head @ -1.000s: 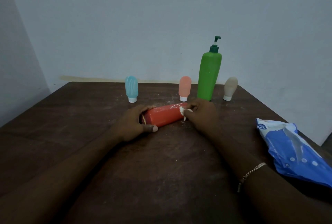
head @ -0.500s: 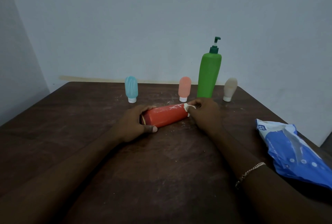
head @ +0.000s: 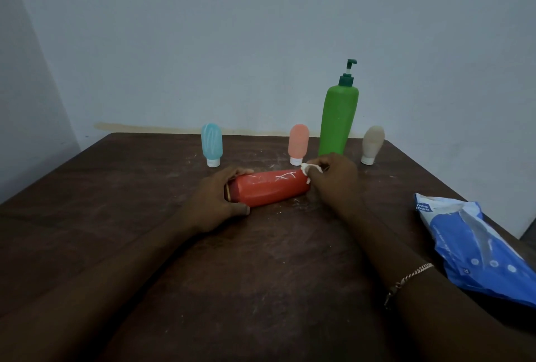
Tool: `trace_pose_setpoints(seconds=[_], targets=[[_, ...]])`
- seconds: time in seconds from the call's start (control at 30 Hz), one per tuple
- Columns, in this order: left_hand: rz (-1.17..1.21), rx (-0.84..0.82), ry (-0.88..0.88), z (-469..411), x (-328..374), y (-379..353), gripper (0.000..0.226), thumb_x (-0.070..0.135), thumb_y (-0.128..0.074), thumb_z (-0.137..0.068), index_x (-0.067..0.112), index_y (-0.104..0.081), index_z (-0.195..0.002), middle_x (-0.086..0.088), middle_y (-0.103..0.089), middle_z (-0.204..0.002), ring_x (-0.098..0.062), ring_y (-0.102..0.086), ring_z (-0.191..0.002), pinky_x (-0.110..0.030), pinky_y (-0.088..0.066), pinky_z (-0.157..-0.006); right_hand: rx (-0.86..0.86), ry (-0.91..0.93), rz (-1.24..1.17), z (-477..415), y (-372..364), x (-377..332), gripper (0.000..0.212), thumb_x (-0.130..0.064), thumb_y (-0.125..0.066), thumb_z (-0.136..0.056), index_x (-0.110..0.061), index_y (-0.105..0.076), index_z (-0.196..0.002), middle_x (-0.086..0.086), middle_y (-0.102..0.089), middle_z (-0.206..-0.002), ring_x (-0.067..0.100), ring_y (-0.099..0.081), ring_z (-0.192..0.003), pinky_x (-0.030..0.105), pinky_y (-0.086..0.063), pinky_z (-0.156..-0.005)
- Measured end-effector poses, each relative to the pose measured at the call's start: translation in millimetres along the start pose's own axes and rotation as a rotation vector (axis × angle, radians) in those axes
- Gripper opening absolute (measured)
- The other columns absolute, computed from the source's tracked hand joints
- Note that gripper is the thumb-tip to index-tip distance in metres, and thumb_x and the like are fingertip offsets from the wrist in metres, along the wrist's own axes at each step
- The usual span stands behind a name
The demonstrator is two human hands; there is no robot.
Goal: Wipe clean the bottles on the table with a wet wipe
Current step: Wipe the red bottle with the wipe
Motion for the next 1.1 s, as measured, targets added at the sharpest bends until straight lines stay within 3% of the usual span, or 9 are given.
trace_pose_setpoints(seconds=[0.1, 0.27, 0.47, 0.57, 0.67, 0.8, 0.93, 1.03, 1.1], targets=[[0.037, 0.041, 0.005, 1.1, -0.1, 1.9, 0.074, 0.027, -0.087, -0.072, 0.047, -0.043, -0.127, 0.029, -0.043, -0.118, 0.001, -0.048, -0.104, -0.015, -0.041, -0.077, -0.086, 0.078, 0.049, 4.7, -8.6, -11.8, 0.017, -0.023, -0.066, -0.09, -0.016, -0.074, -0.104, -0.008, -0.062, -0.096, 0.005, -0.052, -0.083, 0.011, -0.031, -0.061], [0.063, 0.086, -0.027, 3.2, -0.8, 3.6, 0.069, 0.034, -0.088, -0.072, 0.047, -0.049, -0.127, 0.032, -0.046, -0.118, 0.002, -0.05, -0.107, -0.018, -0.045, -0.079, -0.029, 0.028, 0.008, 3.8, -4.6, -4.2, 0.016, -0.022, -0.069, -0.085, -0.017, -0.076, -0.098, 0.001, -0.072, -0.097, 0.008, -0.059, -0.083, 0.016, -0.039, -0.065], [0.067, 0.081, -0.023, 2.4, -0.4, 3.8, 0.066, 0.037, -0.085, -0.074, 0.045, -0.05, -0.13, 0.033, -0.046, -0.119, 0.001, -0.049, -0.109, -0.02, -0.047, -0.08, -0.103, 0.137, 0.037, 11.9, -7.7, -22.0, 0.016, -0.022, -0.069, -0.087, -0.018, -0.075, -0.101, -0.007, -0.062, -0.09, 0.003, -0.052, -0.079, 0.005, -0.034, -0.065], [0.063, 0.088, -0.029, 3.6, 1.1, 4.2, 0.064, 0.034, -0.085, -0.075, 0.047, -0.049, -0.126, 0.036, -0.045, -0.116, 0.004, -0.048, -0.106, -0.018, -0.044, -0.077, 0.0, 0.058, 0.03, 6.2, 2.0, -9.7, 0.014, -0.021, -0.069, -0.083, -0.017, -0.076, -0.095, -0.002, -0.07, -0.089, 0.009, -0.06, -0.08, 0.026, -0.05, -0.073], [0.064, 0.081, -0.032, 3.0, 0.9, 3.4, 0.065, 0.032, -0.085, -0.075, 0.047, -0.049, -0.126, 0.036, -0.044, -0.116, 0.003, -0.048, -0.107, -0.018, -0.044, -0.077, -0.001, 0.099, -0.004, 6.7, -2.1, -22.1, 0.017, -0.025, -0.068, -0.088, -0.019, -0.076, -0.102, -0.002, -0.069, -0.095, 0.008, -0.058, -0.084, 0.018, -0.04, -0.067], [0.063, 0.074, 0.003, 1.3, -3.8, 3.4, 0.066, 0.031, -0.086, -0.074, 0.042, -0.05, -0.129, 0.031, -0.047, -0.115, 0.0, -0.05, -0.105, -0.019, -0.045, -0.078, -0.122, 0.181, -0.014, 18.6, -12.2, -32.9, 0.016, -0.026, -0.07, -0.087, -0.018, -0.075, -0.099, -0.003, -0.069, -0.09, 0.005, -0.058, -0.078, 0.02, -0.046, -0.069], [0.053, 0.073, 0.005, 1.5, -4.2, 3.1, 0.068, 0.034, -0.087, -0.072, 0.04, -0.052, -0.131, 0.026, -0.052, -0.114, -0.004, -0.054, -0.105, -0.021, -0.047, -0.08, 0.022, 0.077, -0.021, 8.8, 3.7, -15.6, 0.016, -0.022, -0.071, -0.084, -0.016, -0.077, -0.098, -0.001, -0.073, -0.092, 0.008, -0.061, -0.079, 0.029, -0.053, -0.074], [0.062, 0.07, 0.012, 0.2, -6.4, 3.4, 0.066, 0.033, -0.087, -0.073, 0.04, -0.052, -0.129, 0.027, -0.052, -0.113, -0.003, -0.054, -0.105, -0.021, -0.046, -0.08, -0.085, 0.153, -0.016, 14.5, -12.2, -32.8, 0.021, -0.028, -0.067, -0.09, -0.02, -0.074, -0.107, -0.004, -0.067, -0.096, 0.007, -0.059, -0.088, 0.016, -0.042, -0.071], [0.063, 0.067, 0.023, -1.1, -9.4, 3.8, 0.067, 0.035, -0.087, -0.072, 0.039, -0.053, -0.129, 0.024, -0.054, -0.116, -0.005, -0.055, -0.107, -0.024, -0.048, -0.083, -0.132, 0.196, -0.022, 21.3, -20.6, -38.1, 0.02, -0.027, -0.068, -0.088, -0.018, -0.074, -0.104, -0.005, -0.066, -0.091, 0.005, -0.058, -0.082, 0.019, -0.042, -0.07]])
Point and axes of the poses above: each hand's wrist, its own z-axis away from the middle knuckle, its own y-axis out of the back of the hand, x = y × z, the point moved 6 cm from there along -z, towards the middle knuckle
